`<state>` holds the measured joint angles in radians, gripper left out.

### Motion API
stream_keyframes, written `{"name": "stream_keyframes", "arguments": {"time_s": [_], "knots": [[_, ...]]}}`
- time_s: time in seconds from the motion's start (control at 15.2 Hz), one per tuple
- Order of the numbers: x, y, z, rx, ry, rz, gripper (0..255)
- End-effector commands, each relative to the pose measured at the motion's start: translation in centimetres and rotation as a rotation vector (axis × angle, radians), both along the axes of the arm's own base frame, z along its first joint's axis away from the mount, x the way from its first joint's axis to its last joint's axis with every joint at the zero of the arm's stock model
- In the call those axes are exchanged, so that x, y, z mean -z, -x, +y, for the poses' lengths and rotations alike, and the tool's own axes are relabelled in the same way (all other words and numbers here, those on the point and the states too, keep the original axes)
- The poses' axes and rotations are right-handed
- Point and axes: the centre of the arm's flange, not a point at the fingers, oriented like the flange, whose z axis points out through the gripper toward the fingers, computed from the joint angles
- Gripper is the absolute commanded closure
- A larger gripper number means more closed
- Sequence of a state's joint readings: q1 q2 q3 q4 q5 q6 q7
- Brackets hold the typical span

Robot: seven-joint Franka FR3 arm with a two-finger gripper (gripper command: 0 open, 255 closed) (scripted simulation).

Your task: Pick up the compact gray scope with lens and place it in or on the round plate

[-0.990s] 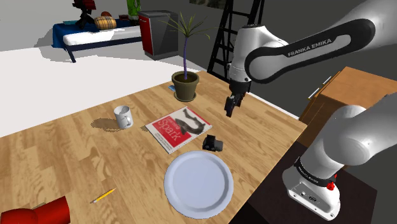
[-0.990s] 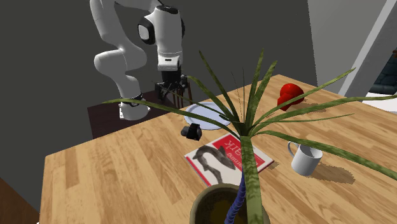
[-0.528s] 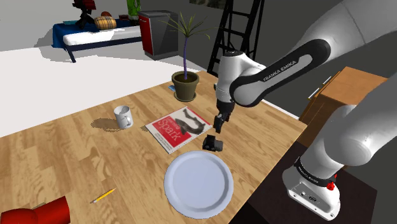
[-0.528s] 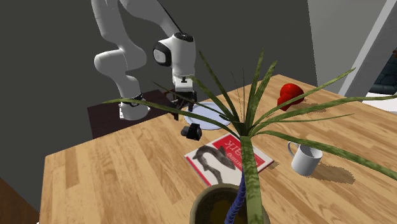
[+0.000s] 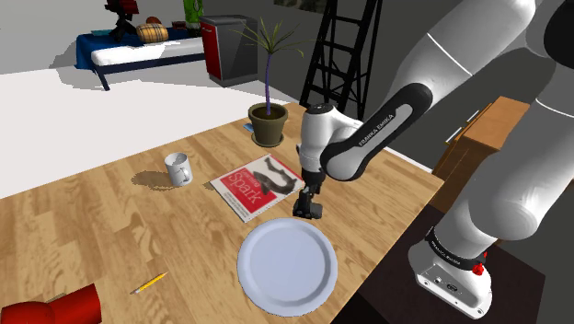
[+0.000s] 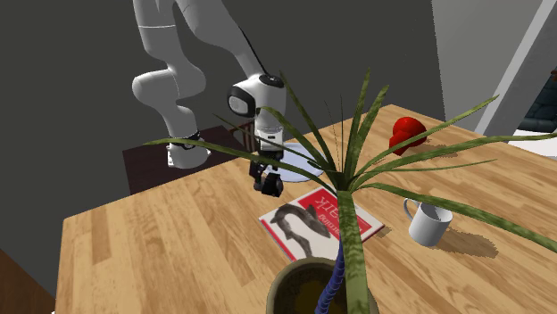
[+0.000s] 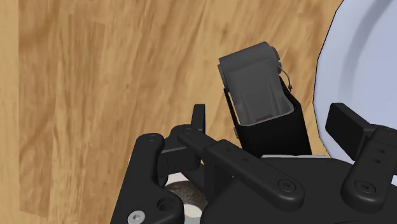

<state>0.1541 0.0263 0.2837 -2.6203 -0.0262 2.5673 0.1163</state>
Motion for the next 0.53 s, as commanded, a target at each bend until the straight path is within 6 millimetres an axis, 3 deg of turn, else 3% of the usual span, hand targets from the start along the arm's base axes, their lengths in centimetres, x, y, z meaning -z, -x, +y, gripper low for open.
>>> {"name": "stream_keyframes", "arguments": {"time_s": [0.0, 0.2, 0.46], "knots": [[1.2, 0.0, 0.0, -0.001, -0.001, 0.000, 0], [3.1, 0.1, 0.0, -0.001, -0.001, 0.000, 0], [3.1, 0.1, 0.0, -0.001, -0.001, 0.000, 0]]}}
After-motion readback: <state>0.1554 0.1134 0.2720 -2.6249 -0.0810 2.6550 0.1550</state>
